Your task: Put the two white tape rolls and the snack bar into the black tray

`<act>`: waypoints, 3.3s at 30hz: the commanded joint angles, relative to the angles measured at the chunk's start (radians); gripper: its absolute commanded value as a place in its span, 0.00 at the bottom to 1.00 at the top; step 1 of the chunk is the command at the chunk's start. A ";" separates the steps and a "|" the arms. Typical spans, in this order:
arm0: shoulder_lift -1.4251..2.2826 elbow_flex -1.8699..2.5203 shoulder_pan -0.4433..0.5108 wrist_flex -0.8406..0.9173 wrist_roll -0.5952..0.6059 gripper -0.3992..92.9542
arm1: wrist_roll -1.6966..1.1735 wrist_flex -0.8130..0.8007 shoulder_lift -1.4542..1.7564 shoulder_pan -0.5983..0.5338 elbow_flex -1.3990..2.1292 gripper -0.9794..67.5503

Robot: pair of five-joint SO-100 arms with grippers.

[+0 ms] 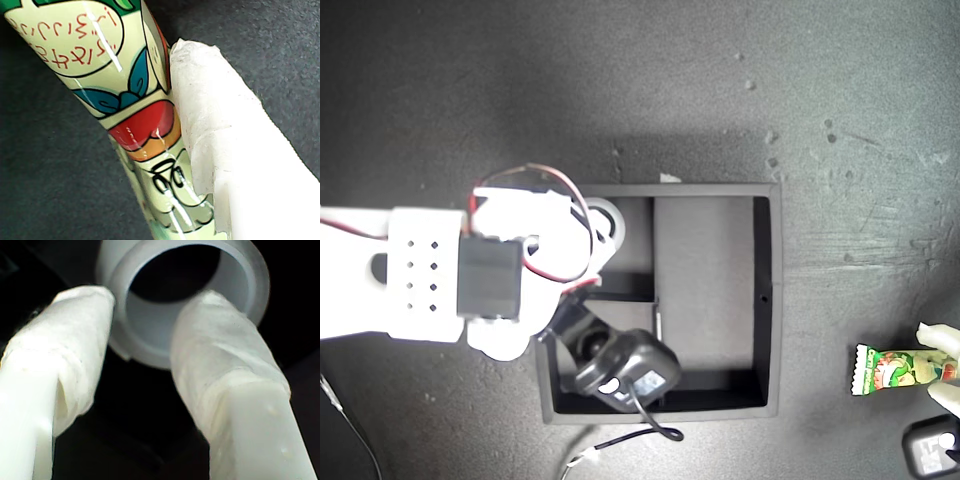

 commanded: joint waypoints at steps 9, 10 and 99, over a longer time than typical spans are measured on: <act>-0.017 -0.546 0.077 0.342 0.035 0.08 | 0.041 -0.003 0.015 0.052 0.035 0.02; -0.034 -0.592 0.084 0.376 0.035 0.08 | 0.051 0.035 0.017 0.060 0.011 0.02; 0.413 0.663 0.367 -0.278 -0.370 0.01 | -1.950 0.198 -0.710 0.646 -1.289 0.17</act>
